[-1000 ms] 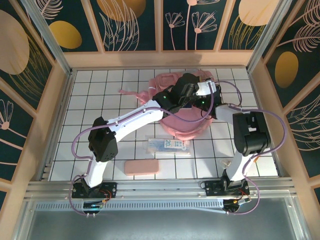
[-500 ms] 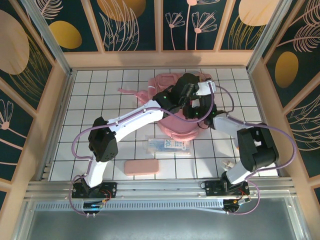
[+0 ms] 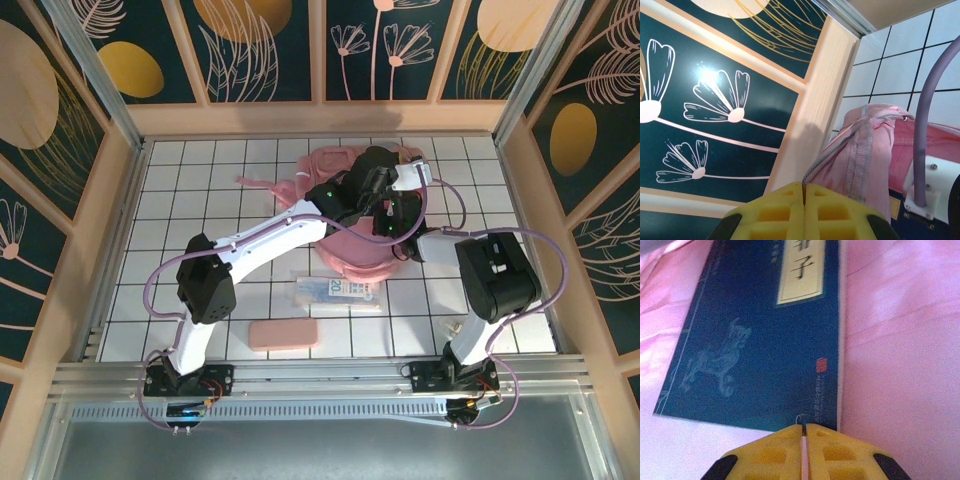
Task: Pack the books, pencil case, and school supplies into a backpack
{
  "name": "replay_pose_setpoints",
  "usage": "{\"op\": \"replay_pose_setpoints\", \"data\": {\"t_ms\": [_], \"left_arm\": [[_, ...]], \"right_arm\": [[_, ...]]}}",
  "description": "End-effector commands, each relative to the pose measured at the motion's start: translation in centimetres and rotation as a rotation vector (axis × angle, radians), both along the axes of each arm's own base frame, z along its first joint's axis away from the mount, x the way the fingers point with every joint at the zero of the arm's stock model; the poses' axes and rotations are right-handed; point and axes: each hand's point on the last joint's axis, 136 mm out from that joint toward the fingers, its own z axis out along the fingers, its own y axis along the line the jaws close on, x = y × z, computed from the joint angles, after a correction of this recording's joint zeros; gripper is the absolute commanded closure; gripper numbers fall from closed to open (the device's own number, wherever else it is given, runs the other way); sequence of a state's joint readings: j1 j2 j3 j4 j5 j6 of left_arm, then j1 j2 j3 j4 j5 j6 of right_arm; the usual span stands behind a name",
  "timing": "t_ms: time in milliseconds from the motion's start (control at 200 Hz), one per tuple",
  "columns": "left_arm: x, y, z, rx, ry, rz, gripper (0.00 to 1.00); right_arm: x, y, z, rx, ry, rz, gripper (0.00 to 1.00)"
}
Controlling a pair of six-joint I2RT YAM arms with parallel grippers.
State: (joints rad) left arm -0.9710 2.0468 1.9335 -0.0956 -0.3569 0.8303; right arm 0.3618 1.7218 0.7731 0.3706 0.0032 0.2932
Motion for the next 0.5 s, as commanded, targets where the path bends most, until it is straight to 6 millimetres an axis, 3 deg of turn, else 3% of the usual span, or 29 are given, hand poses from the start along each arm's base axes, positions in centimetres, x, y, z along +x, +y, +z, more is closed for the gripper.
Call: {"op": "replay_pose_setpoints", "data": {"t_ms": [0, 290, 375, 495], "left_arm": [[-0.7, 0.6, 6.3, -0.125, -0.086, -0.003, 1.0], [-0.6, 1.0, 5.8, -0.095, -0.097, 0.005, 1.0], [-0.5, 1.2, 5.2, -0.079, -0.098, 0.013, 1.0], [-0.3, 1.5, 4.3, -0.073, -0.09, 0.02, 1.0]], "right_arm": [[2.0, -1.4, 0.6, 0.022, -0.064, -0.133, 0.89], [3.9, -1.4, 1.4, 0.044, -0.095, -0.171, 0.84], [2.9, -1.1, 2.3, 0.065, -0.085, -0.149, 0.77], [-0.4, -1.1, 3.5, 0.146, -0.031, -0.142, 0.7]]}}
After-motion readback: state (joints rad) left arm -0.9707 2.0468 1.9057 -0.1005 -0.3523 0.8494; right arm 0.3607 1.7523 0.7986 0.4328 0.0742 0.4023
